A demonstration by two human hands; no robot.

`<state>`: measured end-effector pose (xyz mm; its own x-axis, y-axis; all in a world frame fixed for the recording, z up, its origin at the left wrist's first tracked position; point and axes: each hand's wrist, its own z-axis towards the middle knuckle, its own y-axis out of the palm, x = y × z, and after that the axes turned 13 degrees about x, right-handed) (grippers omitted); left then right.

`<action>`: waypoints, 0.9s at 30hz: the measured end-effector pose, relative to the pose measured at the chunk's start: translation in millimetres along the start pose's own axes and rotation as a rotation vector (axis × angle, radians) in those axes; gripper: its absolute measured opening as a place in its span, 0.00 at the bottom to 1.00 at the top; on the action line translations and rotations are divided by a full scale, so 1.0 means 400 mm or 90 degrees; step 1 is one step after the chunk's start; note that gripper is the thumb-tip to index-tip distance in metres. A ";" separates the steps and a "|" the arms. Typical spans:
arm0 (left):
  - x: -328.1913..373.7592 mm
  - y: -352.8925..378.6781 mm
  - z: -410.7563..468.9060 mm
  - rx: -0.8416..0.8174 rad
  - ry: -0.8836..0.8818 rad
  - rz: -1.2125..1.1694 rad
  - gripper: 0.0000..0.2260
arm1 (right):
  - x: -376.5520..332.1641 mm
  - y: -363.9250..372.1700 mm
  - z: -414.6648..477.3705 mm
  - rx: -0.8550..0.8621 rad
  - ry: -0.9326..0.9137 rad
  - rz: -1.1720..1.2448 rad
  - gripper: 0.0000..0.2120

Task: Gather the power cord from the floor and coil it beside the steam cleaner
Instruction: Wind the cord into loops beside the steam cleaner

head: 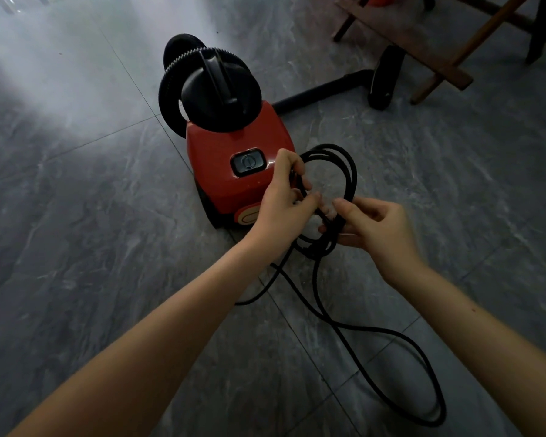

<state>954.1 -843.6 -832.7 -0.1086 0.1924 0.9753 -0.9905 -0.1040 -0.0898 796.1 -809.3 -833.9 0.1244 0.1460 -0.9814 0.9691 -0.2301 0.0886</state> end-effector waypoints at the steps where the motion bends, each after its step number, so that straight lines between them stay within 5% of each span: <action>1: 0.000 -0.005 0.003 -0.010 -0.025 -0.030 0.18 | 0.000 -0.002 0.001 0.014 0.001 0.004 0.06; 7: -0.020 -0.025 0.006 -0.018 -0.245 -0.234 0.20 | 0.006 -0.009 0.011 0.048 0.020 0.014 0.08; 15: -0.007 -0.016 0.019 0.132 -0.316 -0.396 0.04 | 0.006 0.008 0.005 -0.015 0.056 0.003 0.06; 27: 0.013 0.028 0.019 0.245 -0.333 -0.390 0.03 | 0.006 0.024 -0.014 -0.039 0.072 0.106 0.05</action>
<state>943.2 -851.1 -827.3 0.5754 -0.1384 0.8061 -0.7555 -0.4674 0.4591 806.9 -805.9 -834.5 0.3032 0.2186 -0.9275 0.9441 -0.2011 0.2612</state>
